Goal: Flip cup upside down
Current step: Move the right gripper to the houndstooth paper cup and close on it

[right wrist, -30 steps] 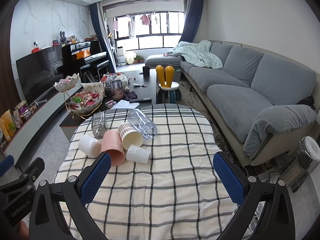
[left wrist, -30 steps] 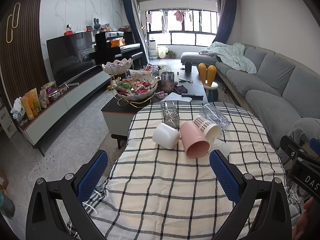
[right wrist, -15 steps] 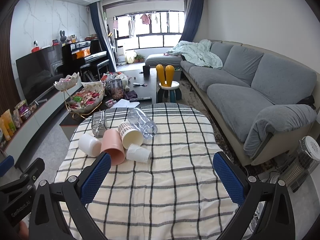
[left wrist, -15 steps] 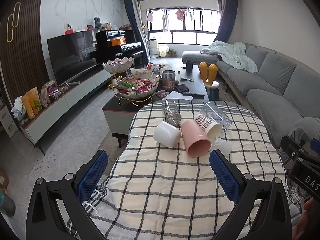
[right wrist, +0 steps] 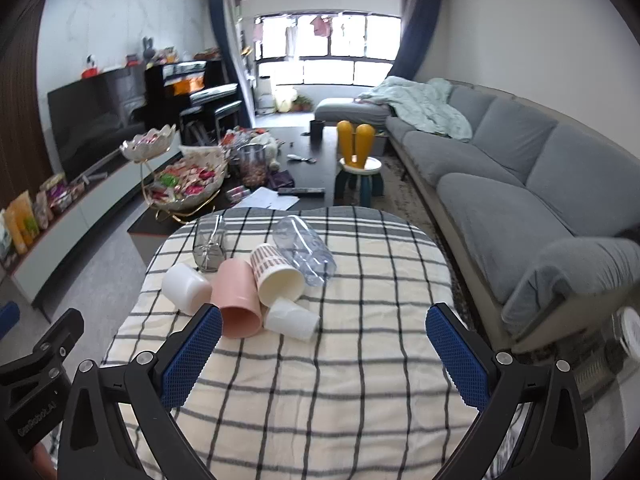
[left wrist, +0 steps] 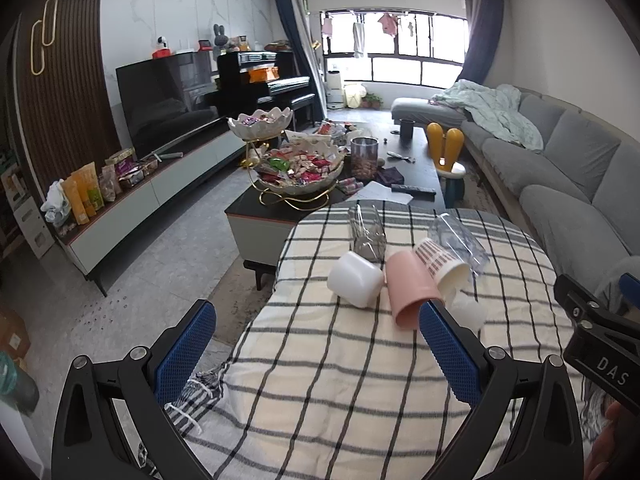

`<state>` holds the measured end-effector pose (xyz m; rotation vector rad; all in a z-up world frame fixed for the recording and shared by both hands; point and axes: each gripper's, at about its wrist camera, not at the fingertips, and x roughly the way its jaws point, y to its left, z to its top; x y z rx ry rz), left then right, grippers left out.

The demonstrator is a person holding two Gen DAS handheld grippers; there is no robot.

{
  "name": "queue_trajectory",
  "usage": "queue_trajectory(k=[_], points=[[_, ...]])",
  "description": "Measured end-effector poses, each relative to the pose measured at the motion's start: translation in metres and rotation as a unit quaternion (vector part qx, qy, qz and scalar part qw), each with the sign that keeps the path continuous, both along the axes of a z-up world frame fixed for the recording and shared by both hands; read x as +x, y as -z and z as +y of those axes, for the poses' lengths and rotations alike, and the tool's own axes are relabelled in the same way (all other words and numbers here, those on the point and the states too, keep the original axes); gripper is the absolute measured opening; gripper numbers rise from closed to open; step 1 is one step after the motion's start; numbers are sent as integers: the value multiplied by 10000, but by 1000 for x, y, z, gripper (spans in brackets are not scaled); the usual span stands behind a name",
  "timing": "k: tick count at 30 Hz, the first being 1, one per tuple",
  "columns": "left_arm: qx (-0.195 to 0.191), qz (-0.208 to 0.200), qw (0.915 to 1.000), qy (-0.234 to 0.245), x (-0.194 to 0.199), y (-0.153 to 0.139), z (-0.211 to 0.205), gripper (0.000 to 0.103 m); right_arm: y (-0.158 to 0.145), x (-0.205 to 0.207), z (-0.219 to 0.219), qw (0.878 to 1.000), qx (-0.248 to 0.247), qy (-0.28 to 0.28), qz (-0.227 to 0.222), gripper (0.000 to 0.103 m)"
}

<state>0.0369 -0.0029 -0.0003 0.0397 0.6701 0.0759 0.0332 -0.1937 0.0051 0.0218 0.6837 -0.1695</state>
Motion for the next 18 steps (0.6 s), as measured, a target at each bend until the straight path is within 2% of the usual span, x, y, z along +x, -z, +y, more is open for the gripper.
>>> queue_trajectory(k=[9, 14, 18], points=[[-148, 202, 9991, -339, 45, 2, -2, 103, 11, 84, 8, 9947, -154, -670, 766, 101], [-245, 319, 9982, -446, 73, 10, -4, 103, 29, 133, 13, 9853, -169, -1033, 1347, 93], [-312, 448, 9971, -530, 95, 18, -5, 103, 42, 163, 14, 9771, -240, -1222, 1728, 90]])
